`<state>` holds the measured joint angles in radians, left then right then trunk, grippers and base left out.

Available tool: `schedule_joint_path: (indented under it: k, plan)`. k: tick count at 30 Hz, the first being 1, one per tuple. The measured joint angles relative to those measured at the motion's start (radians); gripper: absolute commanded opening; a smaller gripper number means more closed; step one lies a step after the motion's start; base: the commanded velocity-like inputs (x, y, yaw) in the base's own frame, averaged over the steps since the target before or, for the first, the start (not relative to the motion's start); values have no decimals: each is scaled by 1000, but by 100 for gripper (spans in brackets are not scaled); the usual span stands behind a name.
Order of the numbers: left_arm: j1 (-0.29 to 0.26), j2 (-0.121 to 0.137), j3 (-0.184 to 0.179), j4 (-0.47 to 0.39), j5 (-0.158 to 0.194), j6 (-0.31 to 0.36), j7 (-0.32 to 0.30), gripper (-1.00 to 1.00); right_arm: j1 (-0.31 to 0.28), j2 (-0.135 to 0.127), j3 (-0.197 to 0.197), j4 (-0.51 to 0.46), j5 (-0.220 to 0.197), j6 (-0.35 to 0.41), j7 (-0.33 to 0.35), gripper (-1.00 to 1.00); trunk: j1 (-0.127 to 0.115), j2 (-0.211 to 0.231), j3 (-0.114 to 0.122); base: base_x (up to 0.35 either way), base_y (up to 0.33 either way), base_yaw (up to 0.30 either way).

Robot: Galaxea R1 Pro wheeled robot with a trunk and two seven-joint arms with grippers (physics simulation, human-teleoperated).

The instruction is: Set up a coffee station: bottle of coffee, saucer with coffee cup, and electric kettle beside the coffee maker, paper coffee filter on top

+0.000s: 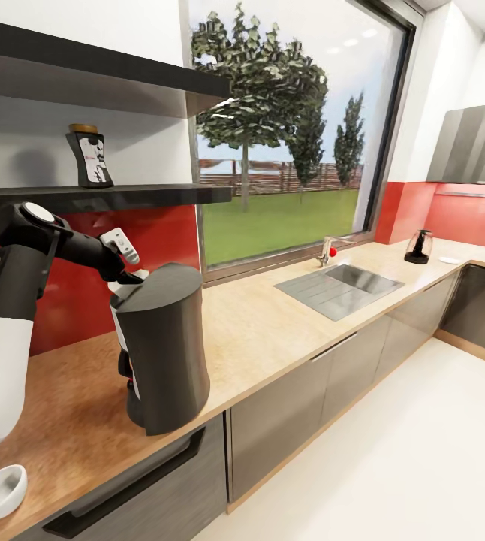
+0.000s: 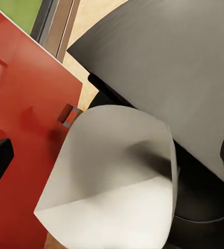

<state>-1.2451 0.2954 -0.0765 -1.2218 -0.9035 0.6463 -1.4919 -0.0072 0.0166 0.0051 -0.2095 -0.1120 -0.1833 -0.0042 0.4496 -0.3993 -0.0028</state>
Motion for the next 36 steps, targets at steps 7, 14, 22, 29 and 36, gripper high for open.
schedule_joint_path:
  k: [7, 14, 22, 29, 36]
  plan:
    - [-1, 0, 8, -1, -2, 1, 0, 100, 0, 0, 0, 0, 0, 0, 0, 100, 0, 0, 0, 0, 0, 0]
    - [-14, -1, 61, -2, -1, 6, 0, 100, 0, 0, 0, 0, 0, 0, 0, 100, 0, 0, 0, 0, 0, 0]
    - [-39, 0, 92, -8, -1, 13, 2, 100, 0, 0, 0, 0, 0, 0, 0, 100, 0, 0, 0, 0, 0, 0]
    - [-35, -1, 93, -16, -2, 12, 2, 100, 0, 0, 0, 0, 0, 0, 0, 100, 0, 0, 0, 0, 0, 0]
    - [-29, -1, 89, -23, -2, 7, 2, 100, 0, 1, 0, -1, 0, 0, 0, 100, 0, 0, 0, 0, -78, 155]
